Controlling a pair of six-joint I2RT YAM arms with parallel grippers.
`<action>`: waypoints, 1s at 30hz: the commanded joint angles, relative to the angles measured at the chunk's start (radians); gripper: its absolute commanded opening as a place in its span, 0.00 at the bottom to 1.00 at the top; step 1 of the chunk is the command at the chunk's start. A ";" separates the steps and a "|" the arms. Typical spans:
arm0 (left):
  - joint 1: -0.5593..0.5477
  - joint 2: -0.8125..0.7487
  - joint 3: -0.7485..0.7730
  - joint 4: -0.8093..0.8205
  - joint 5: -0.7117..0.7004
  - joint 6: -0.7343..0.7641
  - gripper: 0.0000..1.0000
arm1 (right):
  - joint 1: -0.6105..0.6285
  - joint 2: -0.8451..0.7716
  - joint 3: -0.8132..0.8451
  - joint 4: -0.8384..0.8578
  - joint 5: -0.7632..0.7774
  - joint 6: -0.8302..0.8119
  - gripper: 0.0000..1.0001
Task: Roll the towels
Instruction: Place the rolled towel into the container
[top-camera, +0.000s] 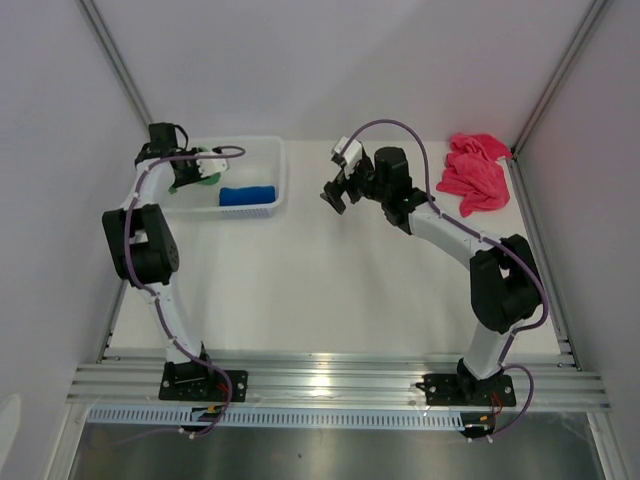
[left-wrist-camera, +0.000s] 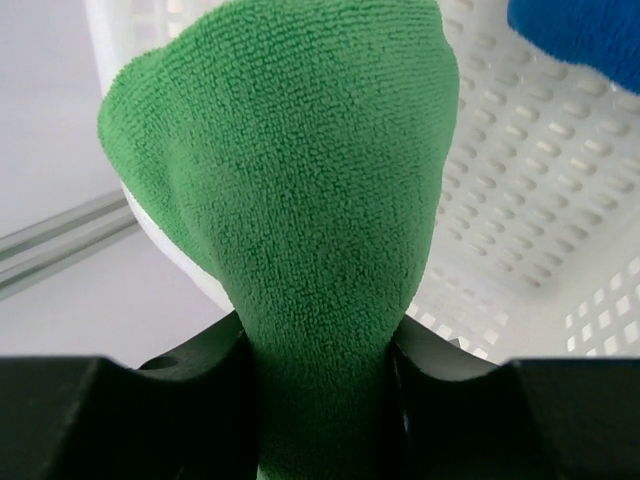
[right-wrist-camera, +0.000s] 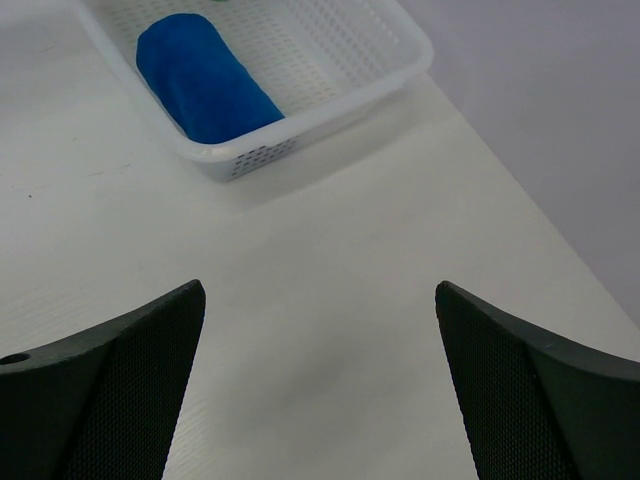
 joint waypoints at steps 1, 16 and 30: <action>0.002 0.012 0.009 -0.004 0.049 0.099 0.01 | 0.012 0.019 0.053 0.010 0.039 0.015 0.99; 0.023 0.061 0.068 -0.298 0.150 0.374 0.03 | 0.015 0.048 0.108 -0.067 0.047 -0.040 0.99; 0.028 0.058 -0.048 -0.384 0.024 0.579 0.05 | 0.016 0.060 0.113 -0.073 0.042 -0.037 0.99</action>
